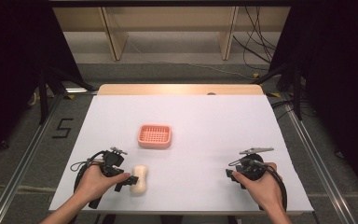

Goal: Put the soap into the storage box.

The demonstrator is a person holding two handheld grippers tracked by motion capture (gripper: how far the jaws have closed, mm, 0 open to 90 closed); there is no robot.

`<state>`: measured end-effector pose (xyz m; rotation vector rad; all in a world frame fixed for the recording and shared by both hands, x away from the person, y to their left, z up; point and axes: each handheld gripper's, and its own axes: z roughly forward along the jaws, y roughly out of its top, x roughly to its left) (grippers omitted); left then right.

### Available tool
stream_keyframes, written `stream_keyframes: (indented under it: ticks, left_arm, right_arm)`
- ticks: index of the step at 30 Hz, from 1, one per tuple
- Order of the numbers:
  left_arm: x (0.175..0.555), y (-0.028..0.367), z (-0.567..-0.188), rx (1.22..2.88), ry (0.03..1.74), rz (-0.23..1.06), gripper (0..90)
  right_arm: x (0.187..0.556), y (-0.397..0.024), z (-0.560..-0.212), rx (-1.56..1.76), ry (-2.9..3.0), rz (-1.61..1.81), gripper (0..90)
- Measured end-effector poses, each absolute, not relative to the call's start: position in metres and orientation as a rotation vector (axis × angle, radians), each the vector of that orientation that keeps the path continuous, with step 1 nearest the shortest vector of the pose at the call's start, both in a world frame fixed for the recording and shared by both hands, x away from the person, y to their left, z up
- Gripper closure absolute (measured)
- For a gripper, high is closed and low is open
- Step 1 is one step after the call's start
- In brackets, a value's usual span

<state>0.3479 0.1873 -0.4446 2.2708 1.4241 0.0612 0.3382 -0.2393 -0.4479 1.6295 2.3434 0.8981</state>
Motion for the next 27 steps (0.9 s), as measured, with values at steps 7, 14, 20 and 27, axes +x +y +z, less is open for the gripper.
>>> stream_keyframes:
  ticks: [7,14,20,27]
  left_arm:
    - [0.354,0.176,-0.446,2.276,1.470,0.012,32.1]
    - [0.358,0.169,-0.442,2.273,1.487,-0.003,32.1]
    - [0.361,0.162,-0.447,2.291,1.505,-0.017,31.1]
    - [0.364,0.155,-0.450,2.287,1.541,-0.030,30.2]
  right_arm:
    - [0.338,-0.236,-0.448,1.660,2.351,0.883,53.4]
    - [0.338,-0.236,-0.449,1.653,2.360,0.852,53.2]
    - [0.339,-0.237,-0.453,1.628,2.392,0.904,53.0]
    - [0.339,-0.237,-0.452,1.642,2.376,0.837,52.5]
